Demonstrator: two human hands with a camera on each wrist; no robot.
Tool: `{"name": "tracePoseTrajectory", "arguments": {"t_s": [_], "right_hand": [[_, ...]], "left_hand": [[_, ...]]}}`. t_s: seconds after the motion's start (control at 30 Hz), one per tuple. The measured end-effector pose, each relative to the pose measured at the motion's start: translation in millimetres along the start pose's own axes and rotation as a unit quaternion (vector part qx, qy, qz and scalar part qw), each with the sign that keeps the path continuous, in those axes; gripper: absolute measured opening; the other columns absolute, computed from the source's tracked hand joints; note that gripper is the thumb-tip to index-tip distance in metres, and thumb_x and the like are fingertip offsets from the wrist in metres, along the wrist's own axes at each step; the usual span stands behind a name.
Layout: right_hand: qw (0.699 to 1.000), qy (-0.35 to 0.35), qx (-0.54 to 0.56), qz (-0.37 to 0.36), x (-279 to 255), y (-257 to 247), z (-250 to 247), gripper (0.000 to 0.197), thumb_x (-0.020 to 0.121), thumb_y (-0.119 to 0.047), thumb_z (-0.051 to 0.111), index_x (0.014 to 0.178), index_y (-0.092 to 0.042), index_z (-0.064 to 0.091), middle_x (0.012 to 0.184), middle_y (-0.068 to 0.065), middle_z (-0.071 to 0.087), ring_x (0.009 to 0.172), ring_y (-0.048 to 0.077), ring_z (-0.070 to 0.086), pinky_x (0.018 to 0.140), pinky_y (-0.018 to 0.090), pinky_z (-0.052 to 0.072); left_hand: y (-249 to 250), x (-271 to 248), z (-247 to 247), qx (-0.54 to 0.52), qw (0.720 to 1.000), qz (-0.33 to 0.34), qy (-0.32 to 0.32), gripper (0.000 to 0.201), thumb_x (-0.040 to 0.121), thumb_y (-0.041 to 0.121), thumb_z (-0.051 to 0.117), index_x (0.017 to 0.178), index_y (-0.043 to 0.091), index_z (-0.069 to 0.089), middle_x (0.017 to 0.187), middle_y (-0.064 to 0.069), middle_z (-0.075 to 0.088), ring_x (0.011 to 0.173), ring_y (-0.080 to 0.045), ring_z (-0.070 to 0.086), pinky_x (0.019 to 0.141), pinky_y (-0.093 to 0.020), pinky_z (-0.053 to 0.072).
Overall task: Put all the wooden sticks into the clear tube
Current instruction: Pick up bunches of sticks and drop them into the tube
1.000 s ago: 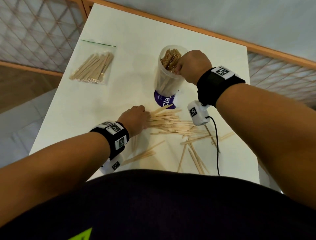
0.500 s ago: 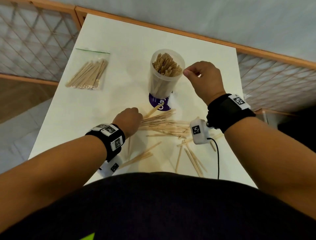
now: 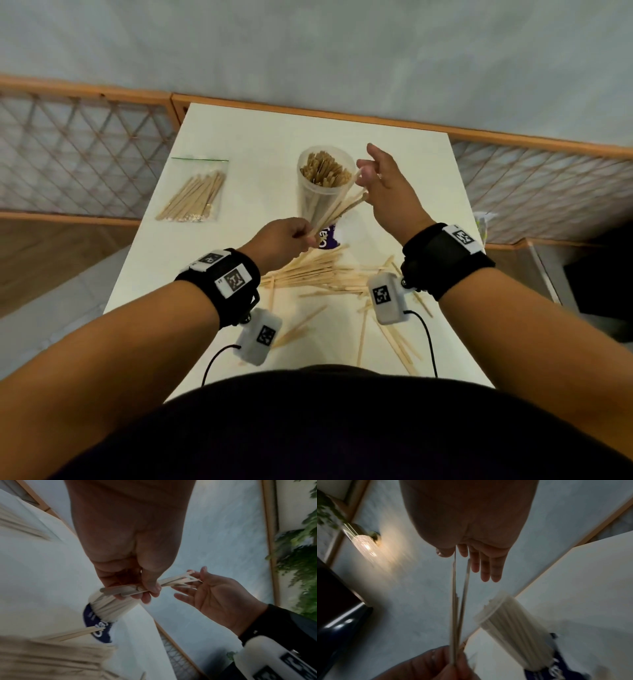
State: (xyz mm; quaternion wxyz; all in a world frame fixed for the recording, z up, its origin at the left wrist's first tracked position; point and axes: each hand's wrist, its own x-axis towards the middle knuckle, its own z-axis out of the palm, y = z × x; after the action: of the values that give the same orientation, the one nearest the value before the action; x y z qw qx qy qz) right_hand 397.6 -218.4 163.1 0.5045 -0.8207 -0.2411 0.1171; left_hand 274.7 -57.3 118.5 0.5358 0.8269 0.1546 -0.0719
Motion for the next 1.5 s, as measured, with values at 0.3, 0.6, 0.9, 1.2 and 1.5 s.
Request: {"name": "tracePoseTrajectory", "arguments": {"t_s": [0.3, 0.6, 0.9, 1.2, 1.5], "right_hand": [[0.928, 0.006, 0.366, 0.067, -4, -71, 2, 0.029, 0.105, -0.027, 0.031, 0.127, -0.013, 0.044, 0.101, 0.014, 0.064, 0.088, 0.032, 0.065, 0.083, 0.050, 0.053], [0.909, 0.112, 0.396, 0.062, -3, -104, -1, 0.028, 0.103, -0.035, 0.035, 0.088, -0.015, 0.048, 0.058, 0.001, 0.041, 0.044, 0.013, 0.032, 0.045, 0.025, 0.028], [0.885, 0.140, 0.443, 0.039, 3, -130, -13, 0.043, 0.101, -0.045, 0.033, 0.071, -0.016, 0.042, 0.053, 0.002, 0.029, 0.043, 0.014, 0.020, 0.044, 0.024, 0.018], [0.952, 0.118, 0.283, 0.004, -12, -94, 18, 0.033, 0.104, -0.028, 0.030, 0.081, -0.010, 0.045, 0.057, 0.006, 0.046, 0.047, 0.021, 0.048, 0.051, 0.032, 0.045], [0.995, 0.093, 0.020, -0.030, 7, -79, -10, 0.025, 0.101, -0.028, 0.038, 0.085, -0.021, 0.056, 0.075, -0.004, 0.059, 0.061, 0.006, 0.049, 0.058, 0.022, 0.040]], "left_hand": [[50, -8, -1, -0.192, 0.977, 0.043, -0.082, 0.030, 0.105, 0.017, 0.030, 0.104, 0.019, 0.060, 0.071, 0.001, 0.044, 0.055, -0.010, 0.039, 0.052, -0.020, 0.033], [62, -11, -6, -0.363, 0.915, 0.009, -0.176, 0.036, 0.101, 0.019, 0.032, 0.104, 0.011, 0.066, 0.073, -0.001, 0.055, 0.060, -0.012, 0.047, 0.057, -0.023, 0.036], [62, -10, -3, -0.510, 0.835, -0.200, -0.057, 0.065, 0.101, 0.052, 0.020, 0.089, 0.000, 0.057, 0.071, -0.014, 0.067, 0.055, -0.021, 0.068, 0.051, -0.027, 0.057], [79, -13, -3, -0.434, 0.877, -0.177, -0.105, 0.051, 0.102, 0.043, 0.026, 0.083, 0.008, 0.058, 0.060, 0.000, 0.054, 0.043, -0.007, 0.046, 0.036, -0.015, 0.038], [79, -22, -1, -0.209, 0.975, 0.040, -0.071, 0.034, 0.103, 0.038, 0.031, 0.084, 0.014, 0.046, 0.062, 0.004, 0.034, 0.057, -0.011, 0.038, 0.052, -0.023, 0.028]]}}
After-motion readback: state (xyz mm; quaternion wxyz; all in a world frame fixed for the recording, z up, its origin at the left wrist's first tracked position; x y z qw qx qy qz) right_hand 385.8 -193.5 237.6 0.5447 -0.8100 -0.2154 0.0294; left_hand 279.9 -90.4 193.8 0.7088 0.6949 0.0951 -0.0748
